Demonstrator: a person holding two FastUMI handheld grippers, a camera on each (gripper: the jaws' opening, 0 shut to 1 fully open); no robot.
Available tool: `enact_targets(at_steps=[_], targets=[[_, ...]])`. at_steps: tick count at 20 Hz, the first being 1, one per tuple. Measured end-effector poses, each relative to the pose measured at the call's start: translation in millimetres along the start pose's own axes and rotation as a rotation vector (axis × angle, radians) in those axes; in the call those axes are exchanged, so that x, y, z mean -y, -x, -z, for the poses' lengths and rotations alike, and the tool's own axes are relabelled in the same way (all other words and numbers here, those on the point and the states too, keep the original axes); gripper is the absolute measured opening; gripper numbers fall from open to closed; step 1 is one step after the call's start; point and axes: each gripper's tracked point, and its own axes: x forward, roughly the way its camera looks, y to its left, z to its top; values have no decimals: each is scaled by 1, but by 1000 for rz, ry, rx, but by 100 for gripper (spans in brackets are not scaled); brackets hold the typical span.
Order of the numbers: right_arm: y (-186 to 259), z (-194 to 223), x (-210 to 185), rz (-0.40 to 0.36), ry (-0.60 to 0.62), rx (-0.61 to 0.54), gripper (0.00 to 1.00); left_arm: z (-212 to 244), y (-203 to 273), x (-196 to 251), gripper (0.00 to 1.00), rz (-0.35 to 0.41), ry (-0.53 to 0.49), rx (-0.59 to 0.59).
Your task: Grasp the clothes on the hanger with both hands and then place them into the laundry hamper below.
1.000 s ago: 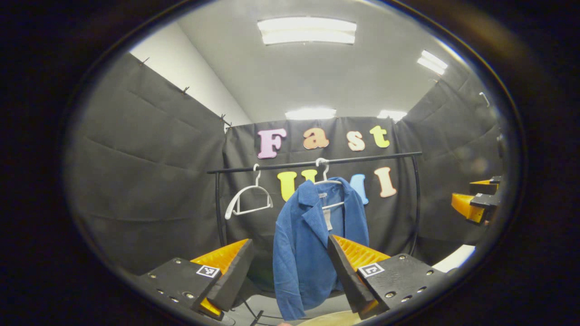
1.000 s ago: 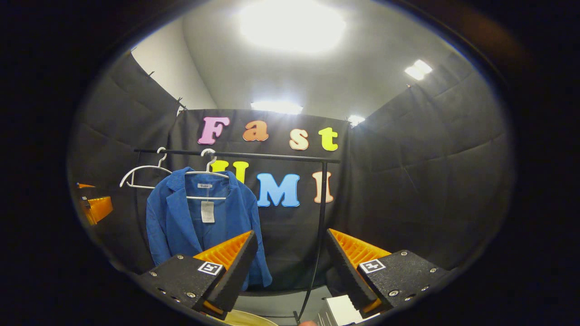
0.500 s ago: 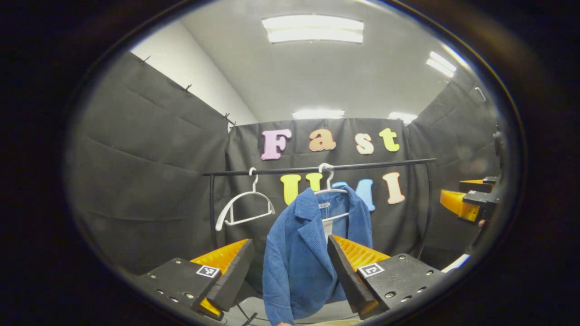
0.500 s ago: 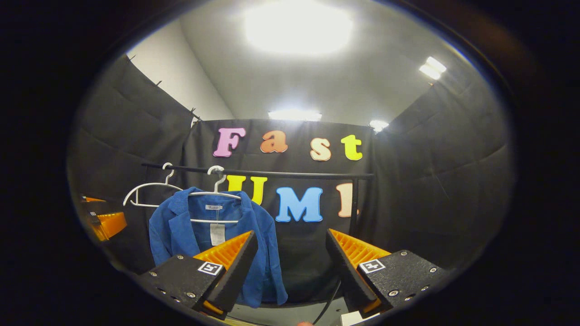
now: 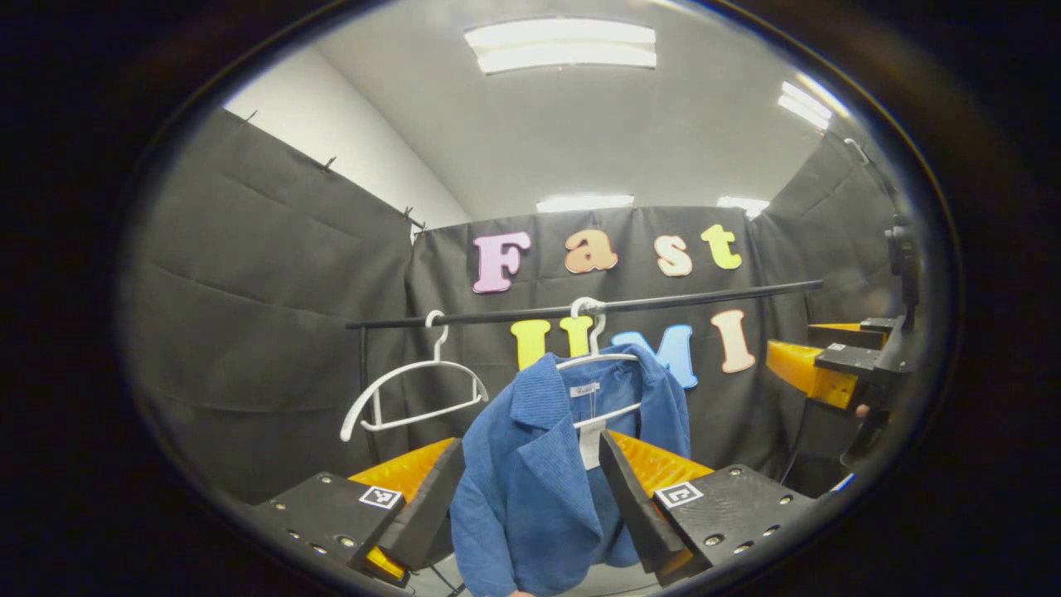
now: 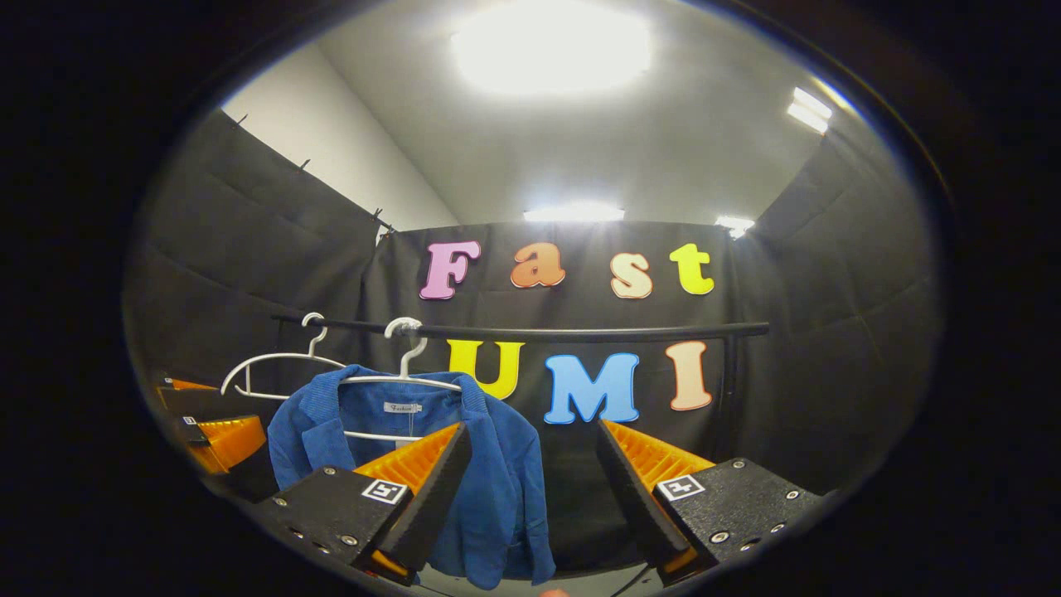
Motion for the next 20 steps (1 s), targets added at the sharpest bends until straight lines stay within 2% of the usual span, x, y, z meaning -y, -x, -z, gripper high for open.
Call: enact_targets(at_steps=[5, 13, 16, 20], targets=[[-39, 22, -10, -64, -21, -33, 93, 16, -34, 18, 94, -19, -14, -23], [-97, 65, -30, -169, -80, -79, 93, 53, -90, 26, 93, -108, -32, -68], [-115, 81, -36, -192, -80, -92, 93, 67, -106, 22, 93, -162, -24, -82], [-138, 102, -46, -224, -130, -137, 93, 87, -120, 24, 93, -193, -34, -118]])
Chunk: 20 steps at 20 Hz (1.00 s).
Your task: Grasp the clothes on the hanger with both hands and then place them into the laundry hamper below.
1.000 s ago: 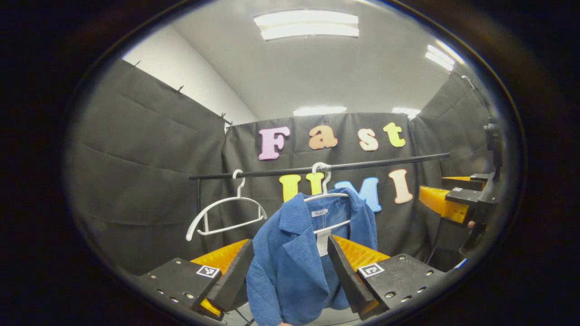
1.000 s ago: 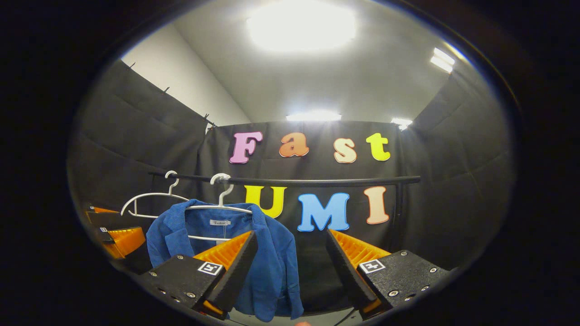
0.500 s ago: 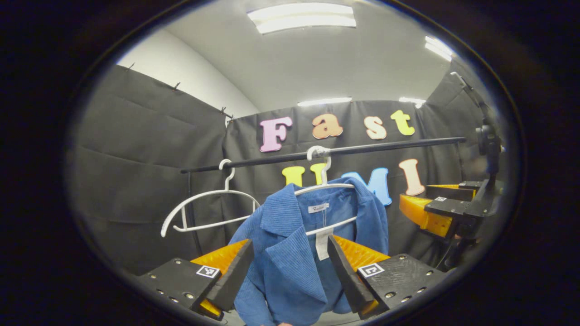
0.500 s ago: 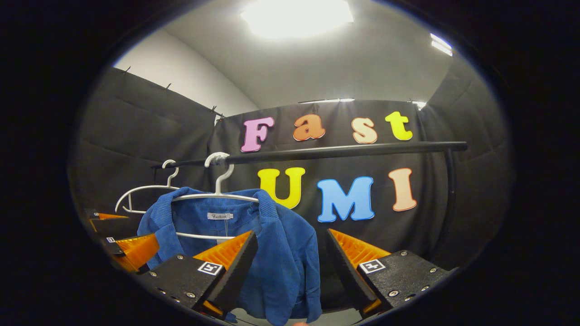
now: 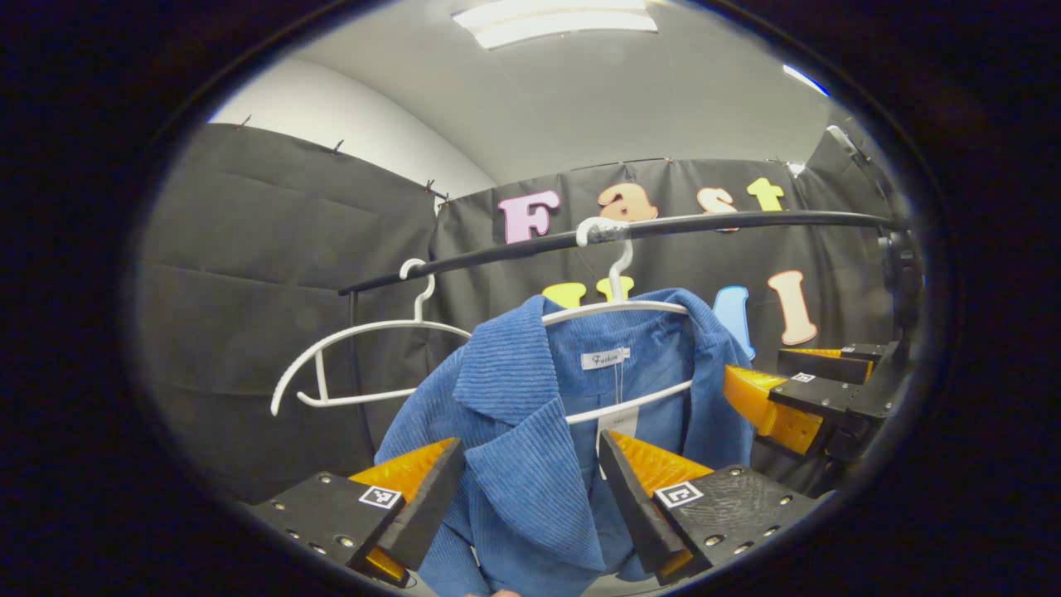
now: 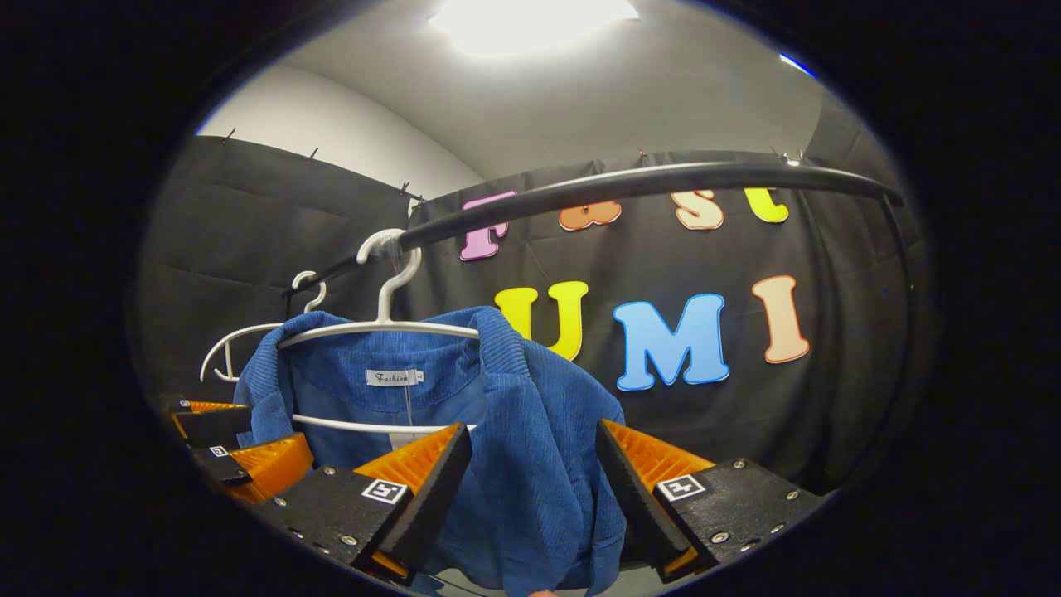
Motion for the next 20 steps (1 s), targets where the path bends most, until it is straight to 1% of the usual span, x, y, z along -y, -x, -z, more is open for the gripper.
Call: enact_targets(at_steps=[2, 4, 7, 8, 10, 12, 13, 14, 15, 16, 17, 18, 19, 20], targets=[[-11, 10, -2, -22, -30, -21, 92, 7, -9, -2, 93, -21, 1, -11], [-21, 19, -3, -44, -51, -38, 93, 14, -16, -5, 93, -42, 10, -25], [-33, 34, -7, -84, -85, -74, 93, 23, -25, -2, 93, -43, 13, -46], [-38, 40, -8, -85, -89, -88, 93, 29, -30, -1, 94, -50, 2, -59], [-47, 52, -7, -81, -81, -114, 94, 38, -35, 0, 93, -62, -7, -84], [-52, 57, -9, -84, -73, -117, 94, 41, -37, 0, 93, -69, -3, -91], [-54, 57, -10, -82, -68, -116, 93, 41, -37, -1, 95, -70, -7, -94], [-54, 58, -9, -77, -61, -113, 90, 42, -37, -3, 93, -76, -14, -95], [-55, 58, -7, -71, -56, -110, 86, 41, -37, -6, 83, -83, -14, -94], [-54, 57, -7, -69, -52, -104, 75, 41, -36, -10, 73, -88, -8, -95], [-54, 55, -5, -65, -49, -97, 68, 42, -36, -13, 64, -96, 2, -99], [-53, 53, -3, -64, -50, -90, 49, 43, -35, -16, 54, -97, 14, -104], [-52, 50, 0, -57, -47, -81, 43, 43, -34, -16, 44, -89, 23, -106], [-51, 46, 8, -35, -42, -61, 22, 43, -34, -16, 38, -83, 25, -104]])
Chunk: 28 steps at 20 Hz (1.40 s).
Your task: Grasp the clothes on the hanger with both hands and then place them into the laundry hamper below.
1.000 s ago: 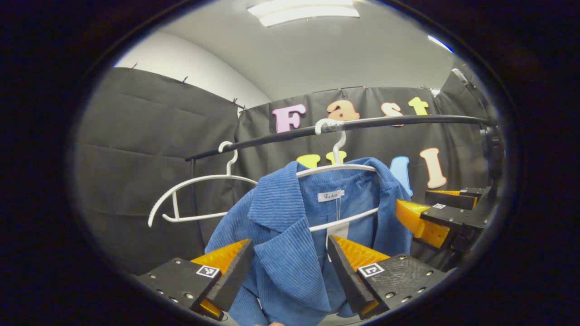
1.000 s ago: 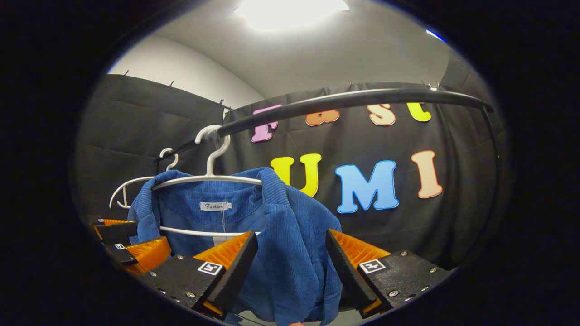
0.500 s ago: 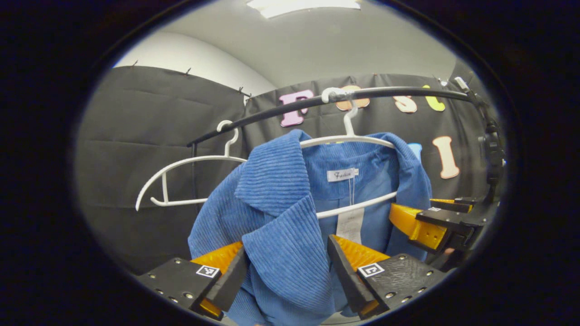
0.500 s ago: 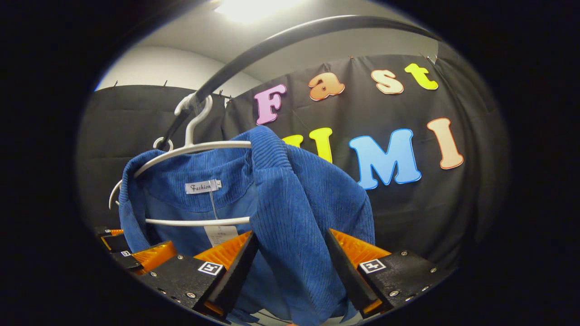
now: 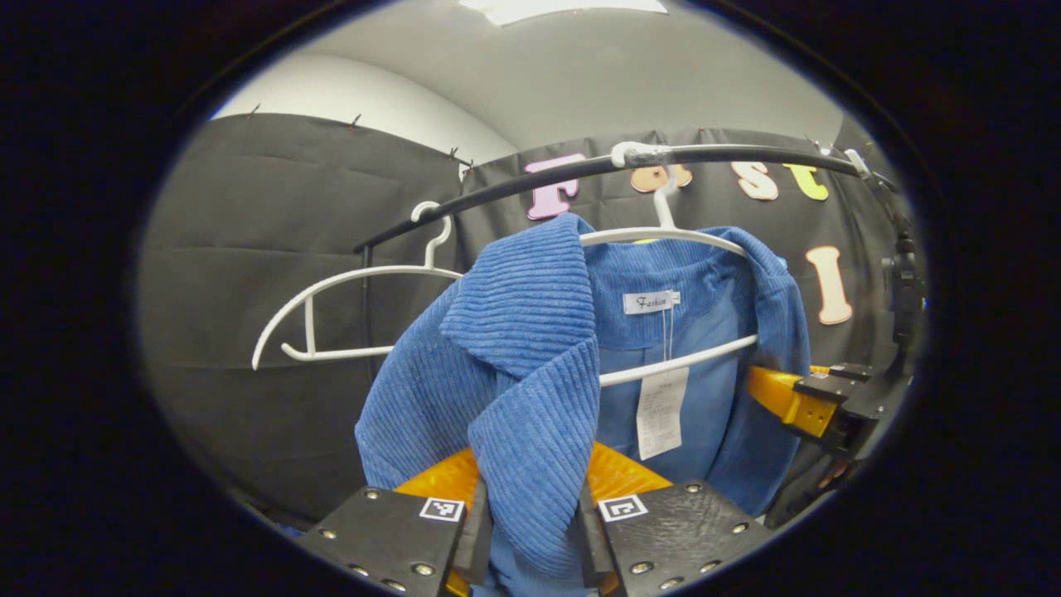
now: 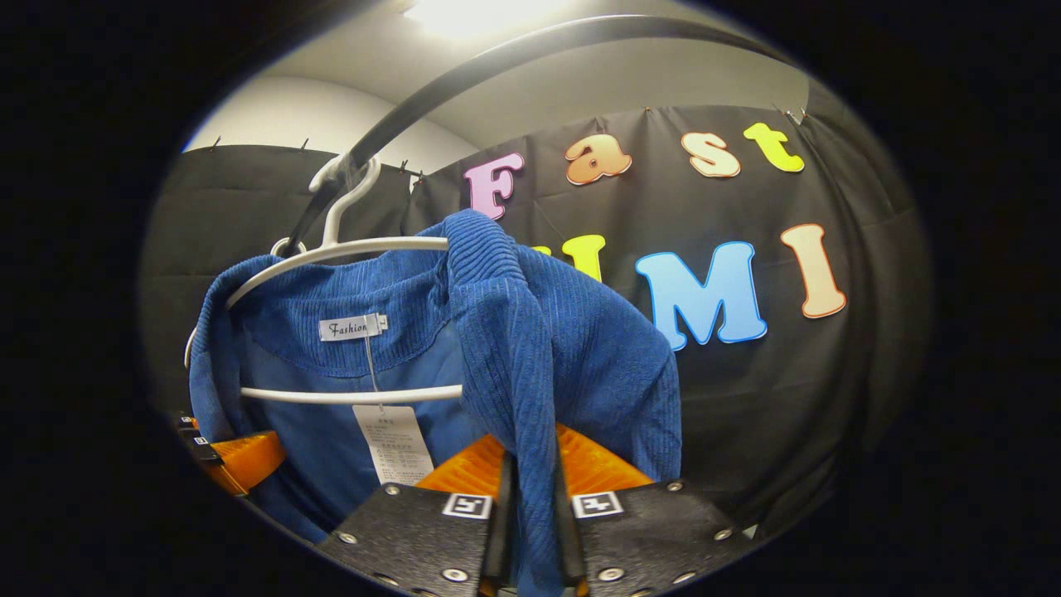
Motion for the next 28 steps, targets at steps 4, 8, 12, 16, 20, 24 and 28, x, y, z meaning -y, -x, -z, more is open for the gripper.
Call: enact_targets(at_steps=[4, 8, 12, 16, 20, 24, 28], targets=[[7, -13, 8, 16, 73, 48, 2, -7, 5, -13, 13, -41, -3, 35], [20, -46, 19, 73, 128, 149, 0, -45, 30, -20, 6, -20, -26, 124], [28, -78, 33, 109, 152, 233, 2, -78, 45, -29, 5, -31, -47, 202], [30, -110, 48, 148, 167, 304, 2, -111, 50, -49, 5, -43, -64, 260], [21, -135, 64, 185, 198, 365, 2, -138, 53, -79, 4, -75, -82, 308], [9, -140, 82, 224, 265, 398, 2, -156, 41, -108, 6, -92, -99, 341], [-17, -125, 98, 253, 300, 373, 2, -157, 8, -114, 6, -58, -155, 340]])
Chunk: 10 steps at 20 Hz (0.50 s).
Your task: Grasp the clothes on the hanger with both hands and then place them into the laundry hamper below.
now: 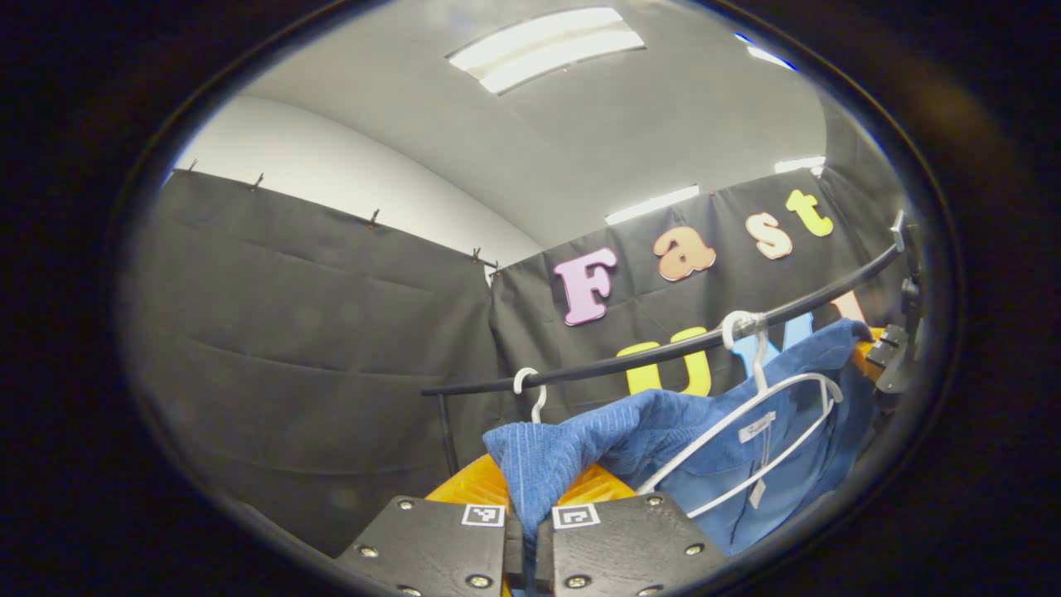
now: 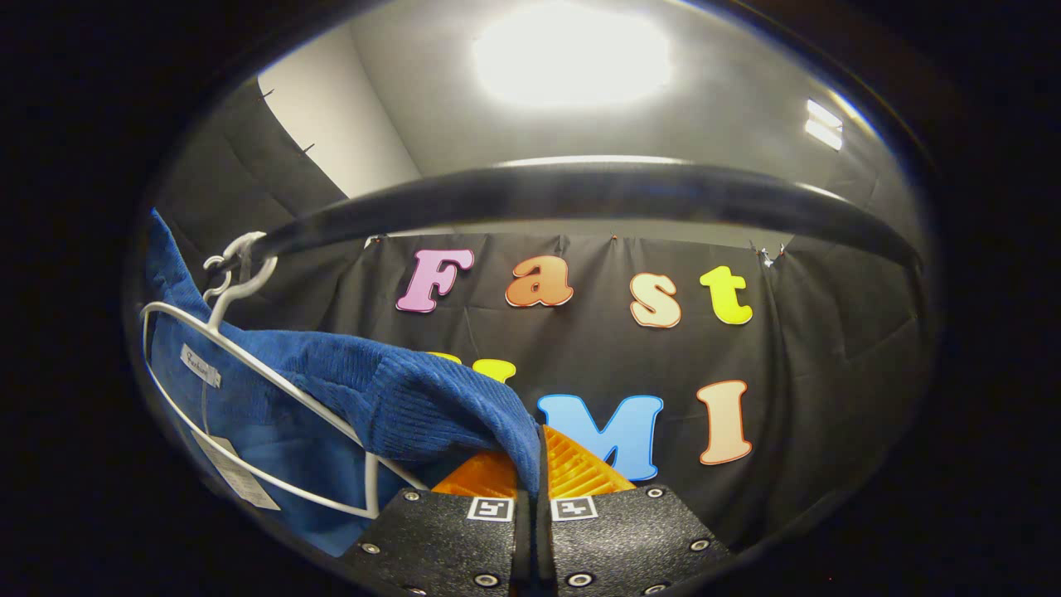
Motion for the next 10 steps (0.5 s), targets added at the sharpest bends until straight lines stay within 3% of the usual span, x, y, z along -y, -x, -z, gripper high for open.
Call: enact_targets(at_steps=[5, 10], targets=[[-7, 38, -6, -3, 39, -74, 2, 34, -24, 3, 7, 55, -16, -49], [-15, 69, -6, 9, 62, -151, 2, 95, -40, 9, 5, 111, 85, -169]])
